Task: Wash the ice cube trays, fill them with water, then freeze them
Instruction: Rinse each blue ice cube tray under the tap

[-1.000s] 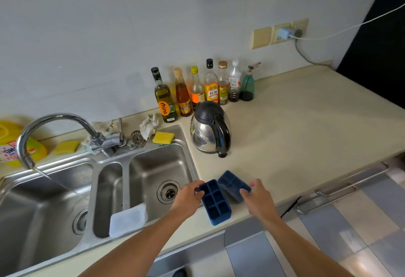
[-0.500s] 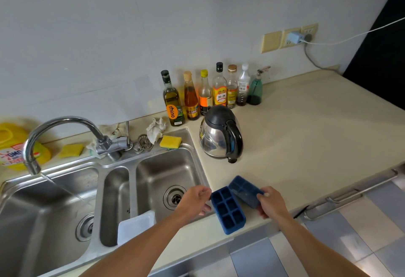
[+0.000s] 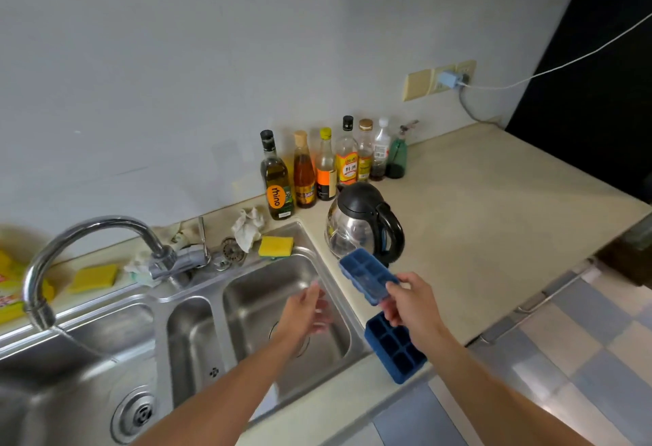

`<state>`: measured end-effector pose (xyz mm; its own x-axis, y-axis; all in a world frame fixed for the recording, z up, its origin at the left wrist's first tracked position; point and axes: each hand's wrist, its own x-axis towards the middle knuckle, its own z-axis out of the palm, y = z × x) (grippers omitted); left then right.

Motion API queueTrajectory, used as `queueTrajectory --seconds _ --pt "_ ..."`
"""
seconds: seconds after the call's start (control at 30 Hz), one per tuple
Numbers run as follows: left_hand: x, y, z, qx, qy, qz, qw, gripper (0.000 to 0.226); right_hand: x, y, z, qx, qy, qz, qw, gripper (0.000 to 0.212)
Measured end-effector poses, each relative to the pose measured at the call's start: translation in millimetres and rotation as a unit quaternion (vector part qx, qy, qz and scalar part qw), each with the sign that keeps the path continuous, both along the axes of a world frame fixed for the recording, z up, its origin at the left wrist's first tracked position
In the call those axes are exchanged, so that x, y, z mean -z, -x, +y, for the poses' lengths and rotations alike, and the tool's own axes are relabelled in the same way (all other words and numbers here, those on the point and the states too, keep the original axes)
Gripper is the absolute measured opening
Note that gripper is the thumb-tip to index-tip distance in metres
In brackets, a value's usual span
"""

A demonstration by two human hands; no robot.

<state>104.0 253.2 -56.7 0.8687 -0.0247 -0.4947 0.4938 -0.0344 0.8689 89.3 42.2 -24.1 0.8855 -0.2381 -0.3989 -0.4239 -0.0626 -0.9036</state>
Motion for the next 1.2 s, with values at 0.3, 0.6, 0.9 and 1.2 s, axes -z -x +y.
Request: queueTrajectory --seconds 0.3,0.6,0.9,1.2 --pt "-14 31 104 -0.129 0.143 0.012 0.981 0.074 -22 13 159 -0.126 -0.117 0.039 0.984 0.011" --pt "-25 107 223 -0.345 0.183 0.011 0.921 0.075 -12 59 288 -0.390 -0.070 0.077 0.915 0.019" --pt "2 108 290 -0.277 0.062 0.061 0.957 0.059 -1 69 349 -0.458 0.092 0.010 0.884 0.091" --pt "20 65 393 -0.168 -0.054 0.078 0.981 0.070 18 44 468 -0.418 0.102 0.036 0.902 0.054"
